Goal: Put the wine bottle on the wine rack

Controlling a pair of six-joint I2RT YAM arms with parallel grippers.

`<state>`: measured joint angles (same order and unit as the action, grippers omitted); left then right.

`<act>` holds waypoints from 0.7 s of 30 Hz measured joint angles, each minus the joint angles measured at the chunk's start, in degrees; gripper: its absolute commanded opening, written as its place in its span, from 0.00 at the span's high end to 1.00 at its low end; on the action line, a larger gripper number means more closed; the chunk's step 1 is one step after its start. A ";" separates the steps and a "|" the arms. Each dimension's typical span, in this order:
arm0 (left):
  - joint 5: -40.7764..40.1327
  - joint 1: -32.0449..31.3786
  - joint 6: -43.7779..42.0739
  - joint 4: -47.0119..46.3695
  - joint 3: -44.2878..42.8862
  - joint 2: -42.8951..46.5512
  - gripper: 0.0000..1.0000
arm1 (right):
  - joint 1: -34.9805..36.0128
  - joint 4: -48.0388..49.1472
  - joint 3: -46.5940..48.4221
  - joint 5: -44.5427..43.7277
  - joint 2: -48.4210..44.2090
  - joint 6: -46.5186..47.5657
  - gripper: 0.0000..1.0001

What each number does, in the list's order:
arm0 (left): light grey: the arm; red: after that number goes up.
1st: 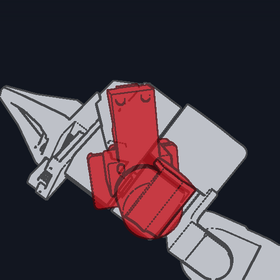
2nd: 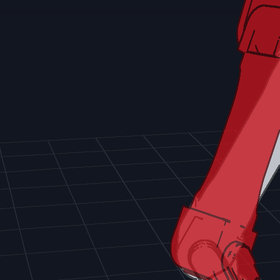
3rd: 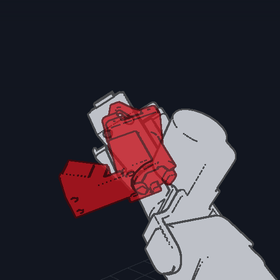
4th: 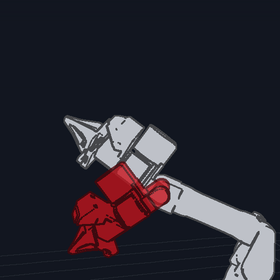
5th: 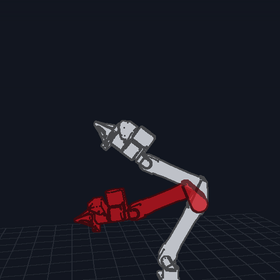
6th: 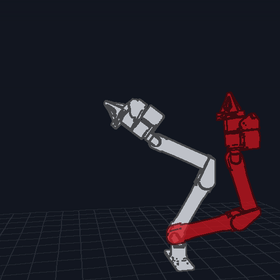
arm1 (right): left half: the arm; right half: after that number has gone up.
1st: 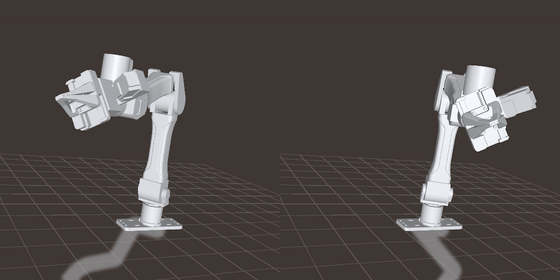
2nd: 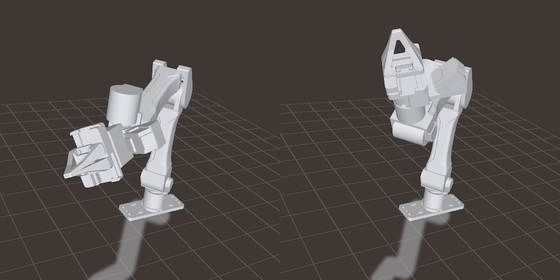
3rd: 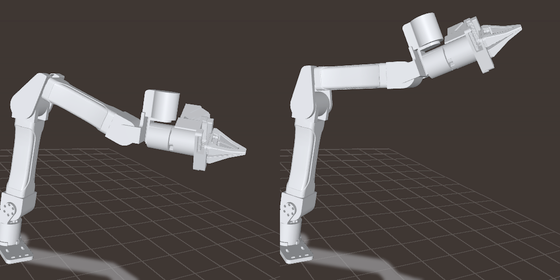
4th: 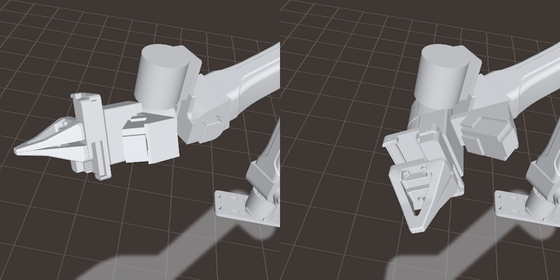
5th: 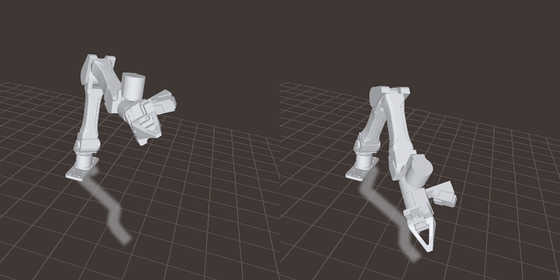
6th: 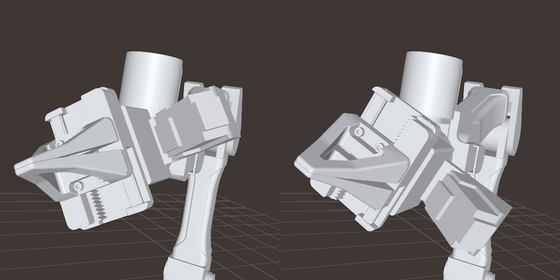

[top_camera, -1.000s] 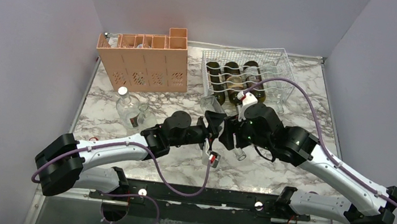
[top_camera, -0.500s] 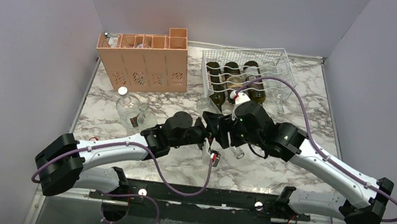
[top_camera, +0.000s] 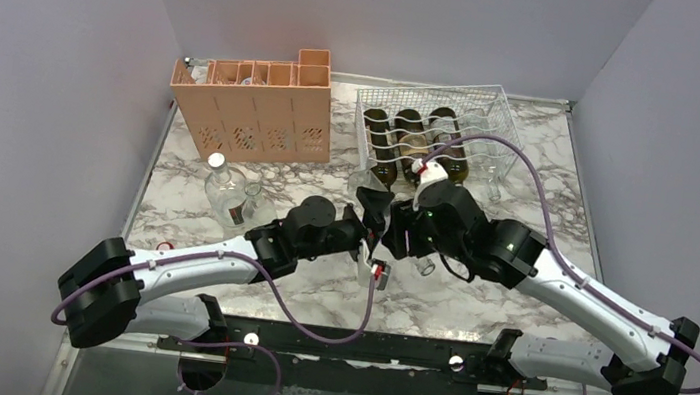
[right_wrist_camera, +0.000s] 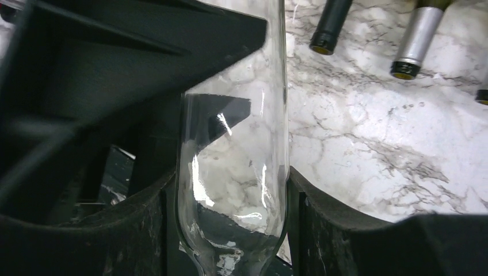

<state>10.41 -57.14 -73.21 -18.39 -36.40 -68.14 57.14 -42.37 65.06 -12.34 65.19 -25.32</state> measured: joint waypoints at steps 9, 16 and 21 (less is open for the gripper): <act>-0.72 0.02 0.63 -4.70 1.31 3.98 0.01 | 0.13 -0.09 0.00 -7.69 -5.60 -0.61 0.99; -0.79 0.02 5.55 -4.68 2.56 6.78 0.01 | 0.13 -0.04 0.00 -15.85 -7.56 -1.70 0.99; -3.85 0.00 17.20 -5.18 2.56 9.29 0.01 | 0.11 0.74 0.11 -20.09 -6.23 -1.16 0.99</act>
<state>6.57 -57.14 -56.01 -23.57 -33.85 -58.85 57.25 -41.63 65.17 -32.42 58.96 -26.48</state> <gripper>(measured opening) 0.989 0.584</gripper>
